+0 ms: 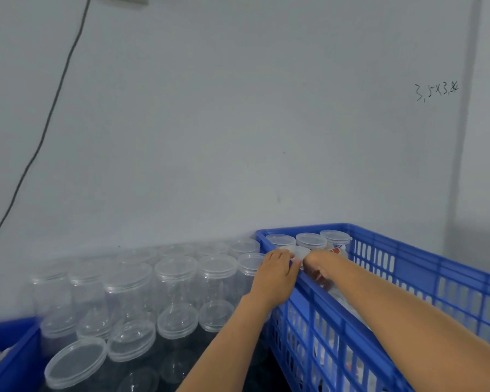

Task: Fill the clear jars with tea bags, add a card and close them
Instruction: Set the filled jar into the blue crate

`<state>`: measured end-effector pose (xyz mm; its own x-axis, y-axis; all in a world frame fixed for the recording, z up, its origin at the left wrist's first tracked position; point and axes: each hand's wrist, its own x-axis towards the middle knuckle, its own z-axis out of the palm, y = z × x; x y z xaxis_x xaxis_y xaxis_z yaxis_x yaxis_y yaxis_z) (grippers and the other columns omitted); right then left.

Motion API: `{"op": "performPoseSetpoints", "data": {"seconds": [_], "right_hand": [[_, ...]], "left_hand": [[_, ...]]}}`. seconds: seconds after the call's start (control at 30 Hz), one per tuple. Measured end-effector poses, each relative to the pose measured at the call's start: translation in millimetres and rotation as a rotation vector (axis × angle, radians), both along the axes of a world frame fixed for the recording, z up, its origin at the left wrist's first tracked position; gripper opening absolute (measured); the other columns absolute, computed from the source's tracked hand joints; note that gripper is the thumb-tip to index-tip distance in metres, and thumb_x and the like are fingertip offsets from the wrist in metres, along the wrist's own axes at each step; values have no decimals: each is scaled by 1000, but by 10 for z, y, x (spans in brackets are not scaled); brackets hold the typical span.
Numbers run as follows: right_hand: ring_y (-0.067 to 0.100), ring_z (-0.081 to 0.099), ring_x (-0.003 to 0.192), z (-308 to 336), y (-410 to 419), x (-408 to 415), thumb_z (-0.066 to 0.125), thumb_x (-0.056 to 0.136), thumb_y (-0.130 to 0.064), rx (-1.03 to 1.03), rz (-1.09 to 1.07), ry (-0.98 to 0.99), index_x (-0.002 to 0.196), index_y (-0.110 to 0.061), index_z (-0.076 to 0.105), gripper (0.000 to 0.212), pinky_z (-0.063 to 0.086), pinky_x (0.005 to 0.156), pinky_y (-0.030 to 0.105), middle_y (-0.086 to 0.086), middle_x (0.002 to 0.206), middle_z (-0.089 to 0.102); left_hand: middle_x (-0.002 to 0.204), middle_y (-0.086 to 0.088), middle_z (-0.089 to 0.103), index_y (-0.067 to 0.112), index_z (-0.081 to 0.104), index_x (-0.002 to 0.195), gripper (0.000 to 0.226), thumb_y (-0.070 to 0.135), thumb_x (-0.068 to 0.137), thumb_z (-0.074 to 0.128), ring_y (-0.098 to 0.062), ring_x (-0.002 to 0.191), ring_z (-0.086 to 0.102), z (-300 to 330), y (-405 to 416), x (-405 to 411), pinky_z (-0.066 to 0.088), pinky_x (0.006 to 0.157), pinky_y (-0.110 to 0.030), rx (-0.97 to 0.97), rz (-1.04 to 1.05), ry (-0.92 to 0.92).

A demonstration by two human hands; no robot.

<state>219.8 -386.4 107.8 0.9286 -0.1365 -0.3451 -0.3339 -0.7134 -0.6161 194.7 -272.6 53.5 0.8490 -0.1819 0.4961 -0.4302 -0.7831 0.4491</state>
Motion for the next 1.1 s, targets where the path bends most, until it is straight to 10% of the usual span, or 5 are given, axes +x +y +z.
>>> {"op": "performPoseSetpoints", "data": {"seconds": [0.2, 0.5, 0.7, 1.1], "right_hand": [[29, 62, 106, 114, 42, -222, 49, 93, -12, -423, 163, -293, 119, -3, 58, 29, 50, 94, 36, 13, 113, 62], [30, 53, 108, 92, 819, -1142, 47, 90, -9, -4, 332, -801, 126, -8, 47, 37, 41, 82, 34, 13, 123, 50], [13, 54, 83, -548, 1569, -1600, 51, 90, -5, 527, 395, -464, 114, -14, 57, 26, 52, 84, 40, 0, 95, 58], [20, 58, 85, -1459, 2570, -1640, 48, 92, 1, 691, 370, -163, 111, -12, 59, 26, 51, 79, 37, 7, 101, 61]], "left_hand": [[139, -4, 49, 15, 49, 135, 37, 29, 100, 45, -23, 128, 41, -38, 378, -389, 32, 105, -31, 65, 136, 10], [101, 16, 64, 36, 61, 97, 17, 20, 95, 53, -6, 95, 60, -492, 1183, -1525, 49, 83, -24, -371, 372, 133], [102, 7, 67, 28, 60, 103, 22, 12, 89, 59, -10, 89, 61, -822, 1865, -2055, 49, 76, -28, -583, 673, 135], [148, -13, 33, 9, 23, 146, 101, 9, 68, 86, -31, 133, 40, -1232, 2859, -1899, 37, 109, -43, -811, 786, 186]]}}
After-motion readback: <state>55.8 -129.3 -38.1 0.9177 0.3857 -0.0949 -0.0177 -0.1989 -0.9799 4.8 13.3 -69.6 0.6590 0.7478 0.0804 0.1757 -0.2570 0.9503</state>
